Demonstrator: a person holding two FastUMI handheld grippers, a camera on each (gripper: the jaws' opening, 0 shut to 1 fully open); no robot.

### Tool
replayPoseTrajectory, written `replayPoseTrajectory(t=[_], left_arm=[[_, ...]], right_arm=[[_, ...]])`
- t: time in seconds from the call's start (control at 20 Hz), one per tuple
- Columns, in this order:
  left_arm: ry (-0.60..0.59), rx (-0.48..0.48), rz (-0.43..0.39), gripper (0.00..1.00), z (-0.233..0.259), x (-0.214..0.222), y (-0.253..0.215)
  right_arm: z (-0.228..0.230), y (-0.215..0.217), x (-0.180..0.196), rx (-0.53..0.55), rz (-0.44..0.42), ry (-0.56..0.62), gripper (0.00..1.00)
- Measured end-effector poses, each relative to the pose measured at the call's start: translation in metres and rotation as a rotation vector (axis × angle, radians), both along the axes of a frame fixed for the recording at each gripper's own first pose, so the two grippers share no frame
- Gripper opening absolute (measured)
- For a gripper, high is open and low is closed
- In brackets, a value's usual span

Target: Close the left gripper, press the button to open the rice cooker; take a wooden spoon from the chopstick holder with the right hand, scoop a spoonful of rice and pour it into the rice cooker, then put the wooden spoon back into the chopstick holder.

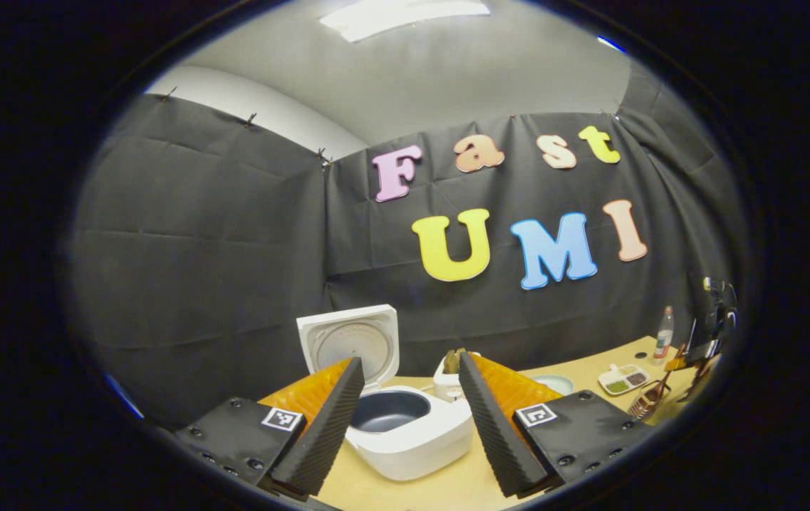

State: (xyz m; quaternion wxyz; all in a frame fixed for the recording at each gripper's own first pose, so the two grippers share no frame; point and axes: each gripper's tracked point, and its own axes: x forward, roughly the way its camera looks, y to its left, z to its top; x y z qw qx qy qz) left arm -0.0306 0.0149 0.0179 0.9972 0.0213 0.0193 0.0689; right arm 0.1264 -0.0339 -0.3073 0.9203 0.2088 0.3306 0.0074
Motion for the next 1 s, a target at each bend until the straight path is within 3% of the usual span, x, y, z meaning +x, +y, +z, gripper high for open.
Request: replayPoseTrajectory(t=[0.05, 0.45, 0.5, 0.65, 0.7, 1.0], left_arm=[[0.008, -0.007, 0.005, 0.93, -0.002, 0.0, 0.002], [0.002, -0.047, -0.006, 0.89, -0.007, 0.011, 0.023], [0.003, -0.056, -0.011, 0.94, -0.008, 0.013, 0.026], [-0.01, -0.084, -0.033, 0.94, -0.011, 0.019, 0.034], [-0.012, -0.089, -0.038, 0.89, -0.011, 0.021, 0.037], [-0.008, -0.123, -0.058, 0.94, -0.026, 0.027, 0.066]], right_arm=[[0.002, 0.001, -0.002, 0.02, 0.0, 0.005, 0.19], [0.053, 0.008, -0.01, -0.059, 0.029, -0.086, 0.18], [0.062, 0.012, -0.011, -0.077, 0.037, -0.103, 0.19], [0.092, 0.019, -0.014, -0.115, 0.04, -0.152, 0.19], [0.101, 0.021, -0.015, -0.116, 0.033, -0.166, 0.19], [0.154, 0.062, -0.023, -0.047, 0.038, -0.246, 0.19]])
